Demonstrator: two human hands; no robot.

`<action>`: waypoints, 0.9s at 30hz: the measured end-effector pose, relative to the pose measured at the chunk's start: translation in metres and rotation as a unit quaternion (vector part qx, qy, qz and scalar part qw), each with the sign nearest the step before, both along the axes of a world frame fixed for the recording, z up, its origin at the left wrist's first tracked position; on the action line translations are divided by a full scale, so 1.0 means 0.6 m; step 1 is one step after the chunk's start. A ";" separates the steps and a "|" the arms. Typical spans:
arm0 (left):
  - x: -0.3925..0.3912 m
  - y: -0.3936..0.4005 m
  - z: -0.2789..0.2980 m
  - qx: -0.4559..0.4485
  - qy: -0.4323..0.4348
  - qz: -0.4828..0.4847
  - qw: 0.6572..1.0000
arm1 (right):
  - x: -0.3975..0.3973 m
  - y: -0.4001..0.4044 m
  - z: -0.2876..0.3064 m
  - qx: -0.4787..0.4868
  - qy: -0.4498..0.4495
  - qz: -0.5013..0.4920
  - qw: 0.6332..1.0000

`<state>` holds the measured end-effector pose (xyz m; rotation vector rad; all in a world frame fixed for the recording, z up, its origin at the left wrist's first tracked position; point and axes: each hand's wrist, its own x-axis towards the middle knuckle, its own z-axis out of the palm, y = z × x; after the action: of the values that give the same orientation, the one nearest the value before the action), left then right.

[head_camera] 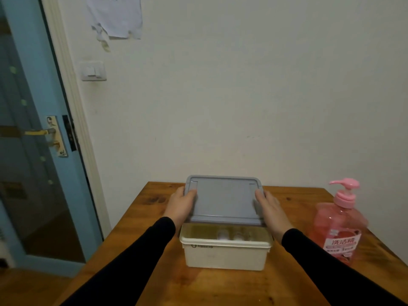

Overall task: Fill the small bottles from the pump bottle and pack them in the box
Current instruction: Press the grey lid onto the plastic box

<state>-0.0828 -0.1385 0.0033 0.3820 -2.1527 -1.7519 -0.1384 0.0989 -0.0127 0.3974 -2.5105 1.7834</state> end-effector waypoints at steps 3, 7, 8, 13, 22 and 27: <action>0.016 0.003 -0.013 0.002 -0.024 -0.005 1.000 | 0.017 0.002 -0.015 0.019 -0.005 0.013 1.000; 0.027 0.008 -0.030 0.012 -0.047 -0.008 0.999 | 0.031 0.005 -0.026 0.023 -0.014 0.012 1.000; 0.029 0.009 -0.033 0.009 -0.053 -0.009 0.998 | 0.034 0.005 -0.026 0.019 -0.016 0.012 1.000; 0.030 0.012 -0.048 -0.005 -0.067 -0.006 0.998 | 0.045 0.009 -0.035 0.015 -0.024 0.011 1.000; 0.020 0.007 -0.061 -0.040 -0.091 -0.017 0.995 | 0.040 0.007 -0.049 0.038 -0.026 0.010 0.999; 0.011 0.003 -0.078 -0.178 -0.131 -0.018 0.975 | 0.029 0.010 -0.056 0.145 0.018 0.015 0.989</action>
<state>-0.0764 -0.1367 -0.0433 0.5038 -2.6125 -1.3503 -0.1210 0.1049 -0.0461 0.4740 -2.7583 1.4047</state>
